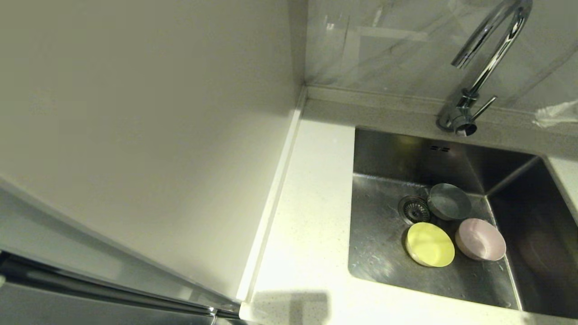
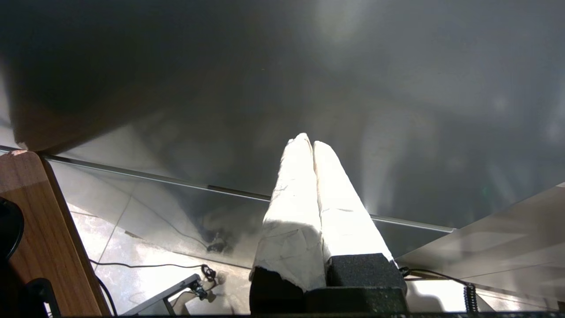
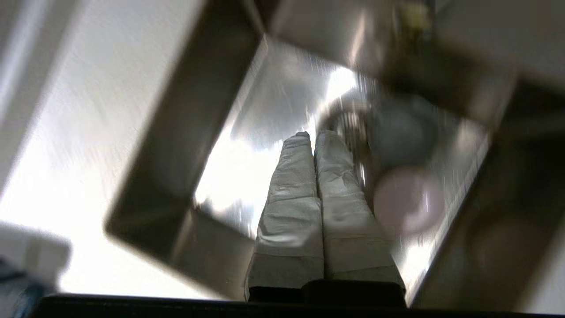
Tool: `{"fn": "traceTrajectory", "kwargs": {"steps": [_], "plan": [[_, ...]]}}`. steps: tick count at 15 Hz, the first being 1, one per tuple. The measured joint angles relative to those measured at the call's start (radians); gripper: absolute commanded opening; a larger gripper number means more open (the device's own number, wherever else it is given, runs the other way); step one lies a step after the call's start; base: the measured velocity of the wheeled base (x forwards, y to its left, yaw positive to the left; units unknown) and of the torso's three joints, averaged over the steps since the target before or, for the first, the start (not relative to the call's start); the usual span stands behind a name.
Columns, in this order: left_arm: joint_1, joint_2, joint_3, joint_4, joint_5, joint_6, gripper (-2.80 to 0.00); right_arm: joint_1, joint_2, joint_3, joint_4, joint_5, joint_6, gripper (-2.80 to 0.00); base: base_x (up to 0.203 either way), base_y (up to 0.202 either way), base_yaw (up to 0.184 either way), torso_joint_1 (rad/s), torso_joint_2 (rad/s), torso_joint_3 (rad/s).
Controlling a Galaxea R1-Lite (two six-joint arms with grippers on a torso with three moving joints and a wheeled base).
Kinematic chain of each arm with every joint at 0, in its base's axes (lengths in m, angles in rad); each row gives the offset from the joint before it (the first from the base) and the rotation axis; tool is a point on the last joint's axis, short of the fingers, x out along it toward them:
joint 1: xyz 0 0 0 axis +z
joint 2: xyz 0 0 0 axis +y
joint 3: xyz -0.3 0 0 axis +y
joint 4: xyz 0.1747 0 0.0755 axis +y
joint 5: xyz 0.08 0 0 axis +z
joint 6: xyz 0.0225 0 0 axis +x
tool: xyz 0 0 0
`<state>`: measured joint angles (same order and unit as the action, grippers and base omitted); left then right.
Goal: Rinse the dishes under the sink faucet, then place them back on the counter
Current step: Turn on the faucet
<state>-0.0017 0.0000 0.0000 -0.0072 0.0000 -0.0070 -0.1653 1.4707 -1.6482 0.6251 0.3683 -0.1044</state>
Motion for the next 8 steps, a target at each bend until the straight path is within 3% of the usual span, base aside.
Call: {"fn": "traceTrajectory", "kwargs": {"steps": [3,5,8], "plan": [[0.000,0.000,0.000,0.000,0.000,0.000,-2.80,0.082,0.094,-0.036,-0.322,-0.018,0.049,-2.80,0.000,0.000,0.000,0.000,0.00,0.000],[0.000,0.000,0.000,0.000,0.000,0.000,-2.80,0.115,0.178,-0.081,-0.546,-0.075,0.053,-2.80,0.000,0.000,0.000,0.000,0.00,0.000],[0.000,0.000,0.000,0.000,0.000,0.000,-2.80,0.107,0.279,-0.173,-0.697,-0.115,0.002,-2.80,0.000,0.000,0.000,0.000,0.00,0.000]]}}
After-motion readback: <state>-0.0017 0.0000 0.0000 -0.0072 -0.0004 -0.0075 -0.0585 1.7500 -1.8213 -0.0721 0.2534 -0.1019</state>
